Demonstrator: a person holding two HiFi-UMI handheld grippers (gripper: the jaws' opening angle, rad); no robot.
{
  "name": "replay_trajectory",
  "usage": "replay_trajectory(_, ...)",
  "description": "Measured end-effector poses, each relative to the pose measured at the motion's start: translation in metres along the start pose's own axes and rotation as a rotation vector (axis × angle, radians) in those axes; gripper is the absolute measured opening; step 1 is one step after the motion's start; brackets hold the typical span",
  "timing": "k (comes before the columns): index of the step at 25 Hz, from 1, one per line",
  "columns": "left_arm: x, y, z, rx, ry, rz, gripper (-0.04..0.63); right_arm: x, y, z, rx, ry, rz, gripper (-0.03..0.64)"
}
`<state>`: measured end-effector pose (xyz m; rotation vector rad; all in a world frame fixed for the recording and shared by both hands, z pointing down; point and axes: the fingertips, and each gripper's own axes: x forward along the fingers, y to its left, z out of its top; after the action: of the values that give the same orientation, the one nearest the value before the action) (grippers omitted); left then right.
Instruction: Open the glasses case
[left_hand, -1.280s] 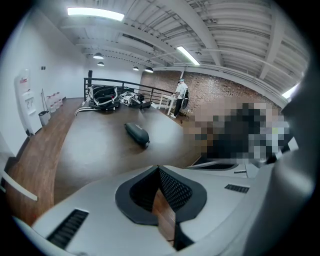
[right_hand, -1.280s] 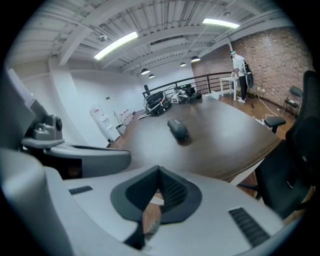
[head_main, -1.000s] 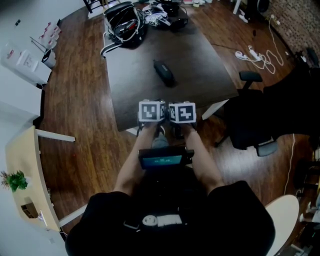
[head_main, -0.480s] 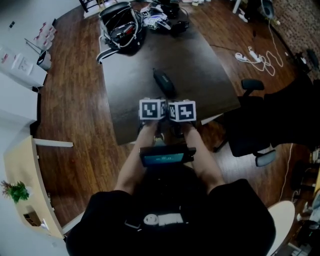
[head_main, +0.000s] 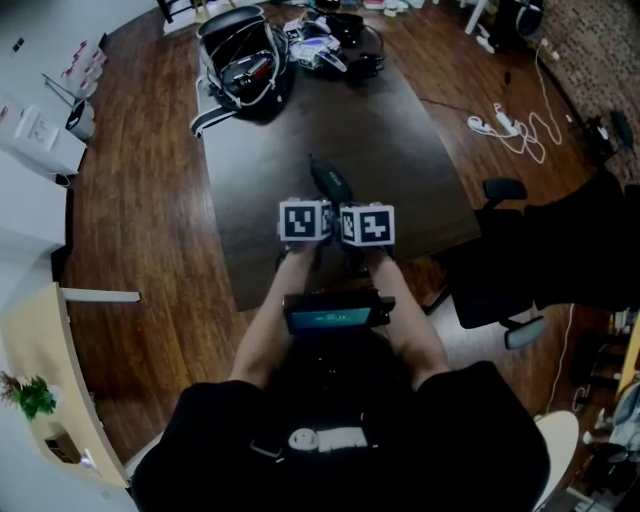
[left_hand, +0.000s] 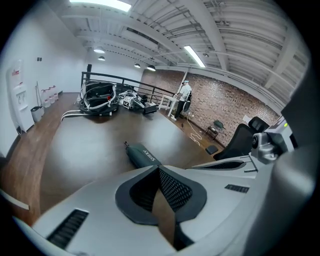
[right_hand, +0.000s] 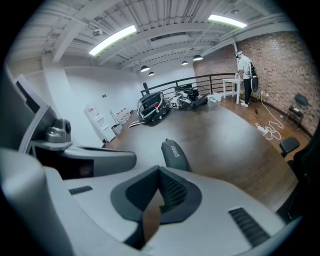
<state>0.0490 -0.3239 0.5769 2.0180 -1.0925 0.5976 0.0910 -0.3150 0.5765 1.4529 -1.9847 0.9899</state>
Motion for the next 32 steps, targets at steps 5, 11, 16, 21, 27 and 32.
replay_trajectory(5,0.010,0.024,0.017,-0.015,0.006,0.002,0.001,0.019,-0.005,0.015,0.008,0.015,-0.014,0.018)
replay_trajectory(11,0.031,0.058,0.032,-0.048,0.009,-0.004,0.000,0.047,-0.020,0.031,0.036,0.028,-0.044,0.018)
replay_trajectory(16,0.043,0.088,0.047,-0.064,-0.014,0.030,0.000,0.061,-0.034,0.037,0.060,0.031,-0.070,0.025)
replay_trajectory(21,0.054,0.092,0.037,-0.099,0.012,-0.006,0.000,0.073,-0.042,0.038,0.036,0.050,-0.093,0.028)
replay_trajectory(27,0.061,0.102,0.037,-0.132,0.014,-0.006,0.000,0.095,-0.049,0.042,-0.013,0.082,-0.063,0.143)
replay_trajectory(32,0.066,0.110,0.035,-0.163,0.024,-0.006,0.000,0.120,-0.061,0.039,-0.047,0.136,-0.023,0.221)
